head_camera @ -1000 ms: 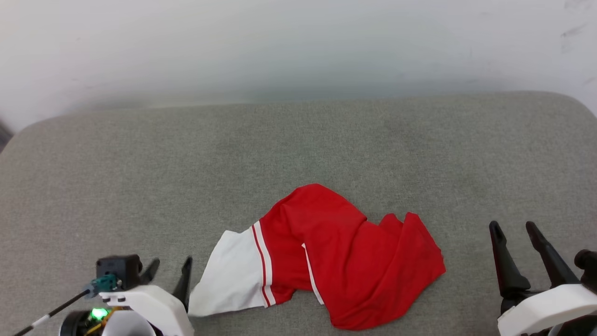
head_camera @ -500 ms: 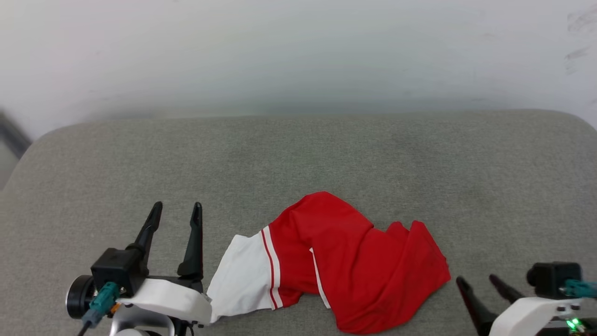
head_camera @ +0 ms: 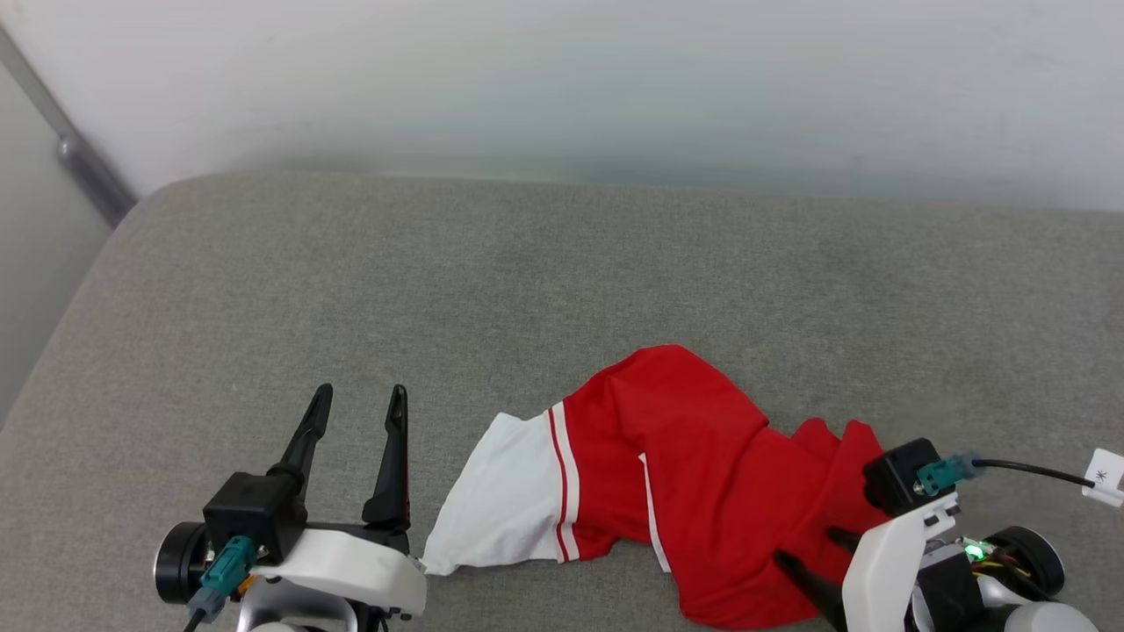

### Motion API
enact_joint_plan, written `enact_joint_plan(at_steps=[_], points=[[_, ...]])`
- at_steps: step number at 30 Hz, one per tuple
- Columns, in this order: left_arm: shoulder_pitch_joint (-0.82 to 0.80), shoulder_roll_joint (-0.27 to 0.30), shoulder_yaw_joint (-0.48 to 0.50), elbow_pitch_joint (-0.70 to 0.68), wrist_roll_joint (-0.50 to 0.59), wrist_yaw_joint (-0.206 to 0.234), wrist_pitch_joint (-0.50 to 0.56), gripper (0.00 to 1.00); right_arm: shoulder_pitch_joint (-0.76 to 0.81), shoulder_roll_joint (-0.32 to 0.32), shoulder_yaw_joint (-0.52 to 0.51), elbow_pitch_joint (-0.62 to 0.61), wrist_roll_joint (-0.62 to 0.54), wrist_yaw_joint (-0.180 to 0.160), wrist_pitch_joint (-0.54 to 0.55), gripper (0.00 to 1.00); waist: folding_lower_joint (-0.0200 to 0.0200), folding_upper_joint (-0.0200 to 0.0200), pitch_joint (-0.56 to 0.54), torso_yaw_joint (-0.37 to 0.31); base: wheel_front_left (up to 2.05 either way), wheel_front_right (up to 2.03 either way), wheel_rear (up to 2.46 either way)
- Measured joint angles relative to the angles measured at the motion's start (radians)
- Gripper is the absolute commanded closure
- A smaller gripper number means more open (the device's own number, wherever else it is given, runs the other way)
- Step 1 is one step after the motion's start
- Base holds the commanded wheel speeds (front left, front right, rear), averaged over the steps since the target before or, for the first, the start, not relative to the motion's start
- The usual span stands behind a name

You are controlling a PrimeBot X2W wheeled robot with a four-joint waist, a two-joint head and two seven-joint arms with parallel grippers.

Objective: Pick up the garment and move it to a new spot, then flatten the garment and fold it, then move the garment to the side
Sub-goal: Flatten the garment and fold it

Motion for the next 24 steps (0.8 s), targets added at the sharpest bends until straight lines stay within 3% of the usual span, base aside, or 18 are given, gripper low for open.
enact_joint_plan(at_steps=[4,5,6,10,16,20,24], points=[[-0.020,-0.007,-0.001,0.014,0.000,-0.007,-0.009,0.00,-0.046,-0.019,0.029,0.063,0.018,0.000,0.005,0.00,0.0001,0.0000,0.030,0.019,0.00,0.00,0.00],[-0.023,-0.010,-0.001,0.016,0.000,-0.010,-0.012,0.00,-0.053,-0.021,0.038,0.073,0.021,0.000,0.006,0.64,0.0001,0.0000,0.037,0.022,0.00,0.00,0.00],[-0.024,-0.012,-0.003,0.021,0.000,-0.013,-0.012,0.00,-0.058,-0.021,0.046,0.082,0.031,0.000,0.005,1.00,0.0001,0.0000,0.043,0.025,0.00,0.00,0.00],[-0.030,-0.021,-0.003,0.035,-0.002,-0.020,-0.020,0.00,-0.088,-0.031,0.060,0.088,0.041,0.000,-0.009,1.00,0.0001,0.0000,0.057,0.028,0.00,0.00,0.00],[-0.040,-0.028,0.002,0.057,-0.004,-0.028,-0.027,0.00,-0.130,-0.064,0.056,0.001,0.042,0.000,-0.023,1.00,0.0001,0.0000,0.056,0.028,0.00,0.00,0.00],[-0.056,-0.033,-0.001,0.061,-0.004,-0.037,-0.031,0.00,-0.205,-0.083,0.025,-0.038,0.033,0.000,-0.029,1.00,0.0001,0.0000,0.066,0.033,0.00,0.00,0.00],[-0.078,-0.044,-0.005,0.071,0.000,-0.048,-0.034,0.00,-0.326,-0.096,-0.010,0.002,0.025,0.000,-0.048,1.00,0.0001,0.0000,0.091,0.046,0.00,0.00,0.00]])
